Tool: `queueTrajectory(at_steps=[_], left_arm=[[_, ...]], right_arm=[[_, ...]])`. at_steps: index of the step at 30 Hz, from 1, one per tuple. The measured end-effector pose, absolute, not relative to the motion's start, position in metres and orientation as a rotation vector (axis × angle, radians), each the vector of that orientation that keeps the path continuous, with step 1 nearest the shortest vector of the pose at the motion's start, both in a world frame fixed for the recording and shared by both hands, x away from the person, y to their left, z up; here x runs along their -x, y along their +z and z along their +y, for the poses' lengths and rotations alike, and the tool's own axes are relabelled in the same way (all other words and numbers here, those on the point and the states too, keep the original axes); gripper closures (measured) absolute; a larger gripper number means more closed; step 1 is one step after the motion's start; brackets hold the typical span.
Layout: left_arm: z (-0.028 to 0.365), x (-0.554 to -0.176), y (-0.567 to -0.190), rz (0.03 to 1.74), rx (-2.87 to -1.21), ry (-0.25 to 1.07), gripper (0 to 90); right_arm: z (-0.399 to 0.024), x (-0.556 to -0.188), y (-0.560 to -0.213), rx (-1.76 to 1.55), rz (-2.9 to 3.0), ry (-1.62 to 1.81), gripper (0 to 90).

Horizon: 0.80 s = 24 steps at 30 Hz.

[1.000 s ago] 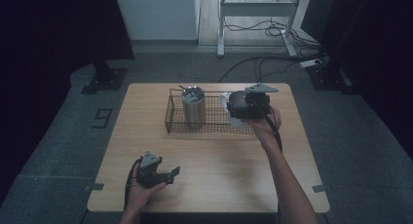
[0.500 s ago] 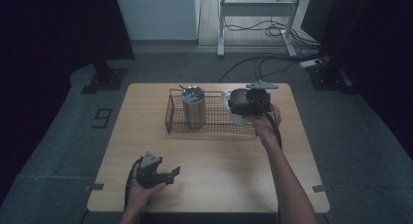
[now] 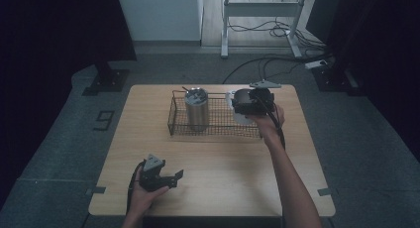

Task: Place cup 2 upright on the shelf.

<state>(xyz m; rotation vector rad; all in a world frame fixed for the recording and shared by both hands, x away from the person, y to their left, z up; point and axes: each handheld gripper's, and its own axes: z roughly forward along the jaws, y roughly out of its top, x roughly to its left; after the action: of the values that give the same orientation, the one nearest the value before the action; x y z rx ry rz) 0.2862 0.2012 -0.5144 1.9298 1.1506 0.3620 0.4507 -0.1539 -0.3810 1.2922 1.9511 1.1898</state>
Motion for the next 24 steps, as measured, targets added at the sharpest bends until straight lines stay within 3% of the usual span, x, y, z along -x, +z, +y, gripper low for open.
queueTrajectory(at_steps=[24], left_arm=[[0.203, -0.286, -0.513, 1.153, -1.926, 0.359, 14.3]], right_arm=[[-0.149, -0.472, -0.390, -1.319, 1.954, 1.152, 5.8]])
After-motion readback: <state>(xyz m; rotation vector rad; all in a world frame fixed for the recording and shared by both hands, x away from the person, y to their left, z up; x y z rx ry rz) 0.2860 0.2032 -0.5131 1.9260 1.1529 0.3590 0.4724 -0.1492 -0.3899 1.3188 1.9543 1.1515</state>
